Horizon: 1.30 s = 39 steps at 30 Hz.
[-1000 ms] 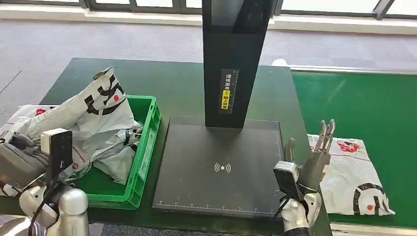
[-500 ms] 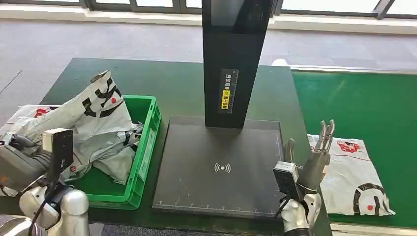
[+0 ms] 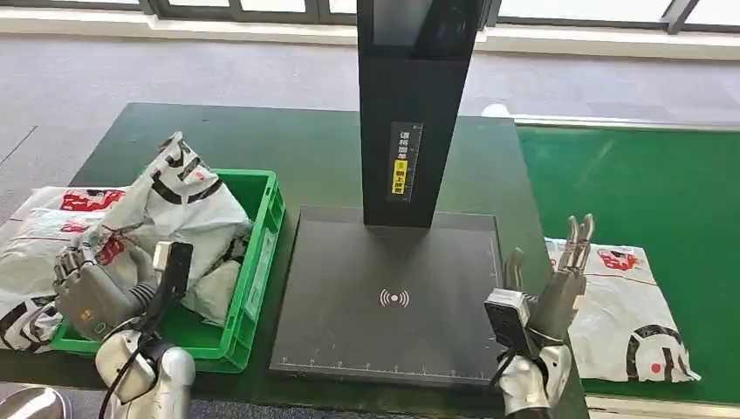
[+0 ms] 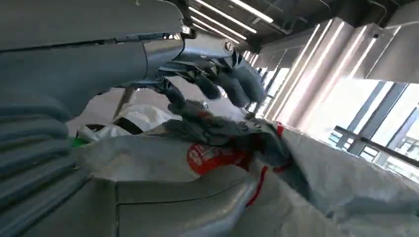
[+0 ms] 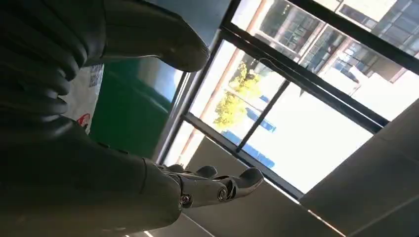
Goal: Moved the parcel from conveyor to table for the left to box.
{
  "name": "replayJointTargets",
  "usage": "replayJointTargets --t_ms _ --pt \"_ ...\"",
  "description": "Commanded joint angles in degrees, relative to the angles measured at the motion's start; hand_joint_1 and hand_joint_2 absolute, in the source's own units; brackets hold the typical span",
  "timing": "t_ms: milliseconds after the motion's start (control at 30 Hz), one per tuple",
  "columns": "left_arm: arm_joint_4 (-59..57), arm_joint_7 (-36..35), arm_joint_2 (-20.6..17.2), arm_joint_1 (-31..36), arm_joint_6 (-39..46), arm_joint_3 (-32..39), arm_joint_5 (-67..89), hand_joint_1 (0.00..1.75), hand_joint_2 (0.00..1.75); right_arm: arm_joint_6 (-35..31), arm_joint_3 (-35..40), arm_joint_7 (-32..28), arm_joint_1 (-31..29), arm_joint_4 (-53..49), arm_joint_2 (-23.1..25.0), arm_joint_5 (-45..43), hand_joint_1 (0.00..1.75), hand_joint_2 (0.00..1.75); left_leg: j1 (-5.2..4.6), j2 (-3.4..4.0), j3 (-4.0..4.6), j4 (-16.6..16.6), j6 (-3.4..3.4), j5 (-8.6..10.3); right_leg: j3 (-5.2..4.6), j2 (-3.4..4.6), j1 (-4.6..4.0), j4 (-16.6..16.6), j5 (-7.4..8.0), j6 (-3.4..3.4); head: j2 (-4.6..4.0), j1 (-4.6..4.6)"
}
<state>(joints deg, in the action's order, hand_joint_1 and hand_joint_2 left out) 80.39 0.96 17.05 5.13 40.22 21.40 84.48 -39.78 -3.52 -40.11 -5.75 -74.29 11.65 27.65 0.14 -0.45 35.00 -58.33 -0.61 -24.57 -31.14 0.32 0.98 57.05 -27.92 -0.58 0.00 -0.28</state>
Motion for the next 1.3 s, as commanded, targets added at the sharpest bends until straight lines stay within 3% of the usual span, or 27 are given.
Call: replayJointTargets --t_ms 33,233,400,733,867,900,933,967,1067,1300 --pt "-4.5 1.1 3.0 1.1 -0.2 -0.8 -1.4 0.00 0.00 1.1 -3.5 0.1 -0.8 2.0 -0.3 0.9 0.00 1.75 -0.02 -0.13 -0.13 0.1 0.00 0.01 0.20 -0.19 0.00 -0.1 -0.04 0.03 -0.02 0.02" --pt "-0.7 2.5 3.0 0.1 -0.2 -1.2 -3.4 0.00 0.00 1.6 -4.0 0.1 -1.5 3.2 0.0 1.5 0.00 1.75 0.00 -0.05 -0.10 0.1 0.00 -0.01 0.17 -0.11 -0.02 -0.1 -0.03 0.04 0.00 0.02" --pt "12.9 9.1 3.0 -2.6 -0.2 -0.3 -10.5 0.00 0.00 1.9 -3.9 0.1 -2.5 4.9 0.3 2.1 0.00 1.75 0.03 0.01 -0.13 0.1 0.00 -0.04 0.21 -0.07 -0.06 -0.2 -0.03 0.06 -0.02 0.02" --pt "14.2 10.4 3.0 -2.8 -0.2 -0.1 -11.8 0.00 0.00 1.9 -3.8 0.1 -2.5 5.0 0.3 2.0 0.00 1.75 0.00 0.01 -0.08 0.1 0.00 -0.03 0.22 0.02 -0.02 -0.1 -0.01 0.04 0.00 0.02" --pt "15.5 29.8 3.0 -2.7 -0.2 2.6 -34.0 0.00 0.00 0.7 -5.1 0.1 -4.0 8.3 0.0 2.6 0.00 1.75 0.01 0.11 -0.13 0.1 0.00 -0.06 0.25 0.09 -0.04 -0.1 0.00 0.06 -0.02 0.02" --pt "13.2 34.2 3.0 -2.8 -0.2 1.4 -40.1 0.00 1.75 -0.2 -7.3 0.1 -4.7 9.5 0.2 4.8 0.00 1.75 0.01 0.15 -0.20 0.2 0.00 -0.06 0.32 0.12 -0.04 -0.2 0.01 0.07 0.00 0.02" --pt "10.5 37.0 3.0 -3.2 -0.2 -1.0 -46.5 0.00 1.75 -0.2 -10.4 0.1 -5.3 10.5 0.9 7.9 0.00 1.75 -0.01 0.04 -0.19 0.2 0.01 -0.02 0.34 0.03 -0.02 -0.2 0.01 0.03 -0.02 0.02" --pt "9.9 35.5 3.0 -3.4 -0.2 -4.6 -48.6 0.00 1.75 -0.2 -11.8 0.1 -5.9 11.3 1.1 8.9 0.00 1.75 -0.05 0.01 -0.26 0.3 0.01 0.01 0.42 -0.01 0.01 -0.3 0.03 0.04 0.00 0.02" --pt "5.4 39.0 2.5 -3.6 -2.7 -17.3 -66.5 0.00 1.75 -0.2 -26.5 0.1 -9.7 13.9 3.9 24.0 0.00 1.75 -0.04 -0.41 -0.20 0.3 0.03 0.09 0.50 -0.41 0.01 -0.3 -0.01 0.02 -0.02 0.02" --pt "9.3 39.0 0.8 -5.6 -28.2 -21.6 -85.1 0.00 1.75 -0.2 -52.6 2.1 -18.6 17.3 5.2 49.0 0.00 1.75 -0.07 -0.19 -0.20 0.2 0.06 0.02 0.44 -0.21 0.04 -0.3 0.04 -0.04 0.00 0.02"
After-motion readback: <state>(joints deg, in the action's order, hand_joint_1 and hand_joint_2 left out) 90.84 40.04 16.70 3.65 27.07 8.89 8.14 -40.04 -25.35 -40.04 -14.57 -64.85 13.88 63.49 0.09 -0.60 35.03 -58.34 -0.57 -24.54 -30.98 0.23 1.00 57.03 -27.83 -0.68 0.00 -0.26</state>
